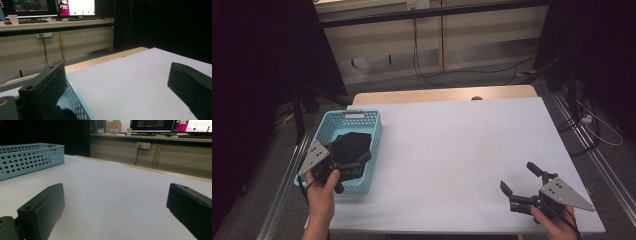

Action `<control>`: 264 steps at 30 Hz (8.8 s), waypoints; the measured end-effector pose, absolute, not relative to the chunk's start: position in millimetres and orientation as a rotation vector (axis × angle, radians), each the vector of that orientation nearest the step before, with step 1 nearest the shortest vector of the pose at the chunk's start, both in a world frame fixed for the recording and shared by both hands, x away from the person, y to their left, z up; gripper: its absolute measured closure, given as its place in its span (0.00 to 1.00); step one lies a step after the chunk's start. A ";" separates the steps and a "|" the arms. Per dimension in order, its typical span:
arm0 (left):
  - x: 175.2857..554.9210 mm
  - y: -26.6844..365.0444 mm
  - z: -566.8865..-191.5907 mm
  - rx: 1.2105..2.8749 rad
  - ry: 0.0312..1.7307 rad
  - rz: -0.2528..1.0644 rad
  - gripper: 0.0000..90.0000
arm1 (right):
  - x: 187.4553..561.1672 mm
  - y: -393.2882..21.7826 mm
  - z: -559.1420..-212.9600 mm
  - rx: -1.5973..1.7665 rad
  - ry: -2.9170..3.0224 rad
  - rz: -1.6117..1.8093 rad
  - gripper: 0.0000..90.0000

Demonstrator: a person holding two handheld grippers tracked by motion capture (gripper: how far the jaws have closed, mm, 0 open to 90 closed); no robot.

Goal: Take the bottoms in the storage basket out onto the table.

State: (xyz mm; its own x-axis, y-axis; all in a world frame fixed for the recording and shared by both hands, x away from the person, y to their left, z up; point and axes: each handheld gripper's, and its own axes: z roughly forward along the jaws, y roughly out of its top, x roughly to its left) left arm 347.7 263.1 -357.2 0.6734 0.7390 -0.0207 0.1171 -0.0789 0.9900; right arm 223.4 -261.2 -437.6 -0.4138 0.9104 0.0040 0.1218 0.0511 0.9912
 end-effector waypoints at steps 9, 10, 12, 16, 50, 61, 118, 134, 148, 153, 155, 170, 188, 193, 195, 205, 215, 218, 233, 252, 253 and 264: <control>371.0 268.7 -347.0 1.602 0.736 0.595 0.02 | 223.4 -261.2 -437.8 1.054 1.639 1.434 0.01; 374.2 269.9 -347.0 1.607 0.739 0.593 0.02 | 223.4 -261.2 -437.8 1.053 1.641 1.435 0.01; 380.2 272.7 -347.2 1.605 0.747 0.596 0.02 | 223.2 -260.9 -437.5 1.051 1.641 1.437 0.01; 392.0 280.0 -348.8 1.599 0.768 0.587 0.02 | 223.4 -260.2 -437.9 1.048 1.646 1.437 0.01; 468.3 316.7 -401.0 1.838 0.962 0.595 0.03 | 223.0 -258.7 -438.5 1.042 1.653 1.443 0.01; 484.4 311.6 -427.3 1.926 1.057 0.554 0.03 | 223.3 -256.3 -439.7 1.036 1.672 1.453 0.01; 481.6 298.7 -438.3 2.149 1.276 0.265 0.71 | 220.8 -252.6 -437.5 1.004 1.696 1.478 0.01; 490.7 299.5 -383.1 2.141 1.293 0.226 0.80 | 221.8 -255.6 -436.6 1.010 1.678 1.488 0.01; 500.4 285.4 -288.4 2.105 1.165 0.294 0.80 | 221.7 -255.8 -436.3 1.010 1.679 1.496 0.01; 499.9 274.5 -265.2 2.096 1.113 0.306 0.80 | 222.1 -255.7 -436.5 1.005 1.682 1.496 0.01; 498.9 268.8 -260.9 2.082 1.093 0.306 0.80 | 222.3 -255.7 -436.6 1.006 1.683 1.497 0.01; 487.3 211.9 -251.8 2.102 0.920 0.252 0.80 | 222.8 -255.0 -437.2 1.003 1.694 1.483 0.01; 471.5 163.7 -259.0 2.109 0.773 0.202 0.79 | 223.0 -254.8 -437.0 0.991 1.701 1.468 0.02; 466.8 151.7 -267.9 2.103 0.736 0.185 0.79 | 223.1 -254.6 -437.2 0.991 1.707 1.466 0.01; 464.9 146.6 -271.6 2.101 0.724 0.179 0.79 | 223.1 -254.7 -437.1 0.991 1.707 1.469 0.02; 459.9 130.2 -293.2 2.070 0.694 0.139 0.79 | 222.9 -255.6 -436.7 0.989 1.703 1.469 0.02; 447.2 114.8 -309.4 2.067 0.628 0.127 0.78 | 223.2 -254.8 -437.1 0.985 1.714 1.464 0.02; 443.3 109.6 -316.4 2.061 0.612 0.114 0.78 | 223.2 -254.5 -437.2 0.986 1.715 1.463 0.02; 425.1 86.5 -361.0 2.063 0.563 0.055 0.78 | 223.1 -254.1 -437.8 0.984 1.723 1.456 0.02; 414.1 83.7 -397.4 2.006 0.517 0.179 0.16 | 224.5 -252.1 -439.3 0.979 1.747 1.433 0.01; 413.4 82.6 -398.1 2.015 0.516 0.179 0.16 | 224.8 -252.0 -439.7 0.973 1.753 1.428 0.01; 405.8 74.7 -397.6 2.040 0.493 0.191 0.14 | 233.5 -253.9 -443.1 0.994 1.785 1.385 0.01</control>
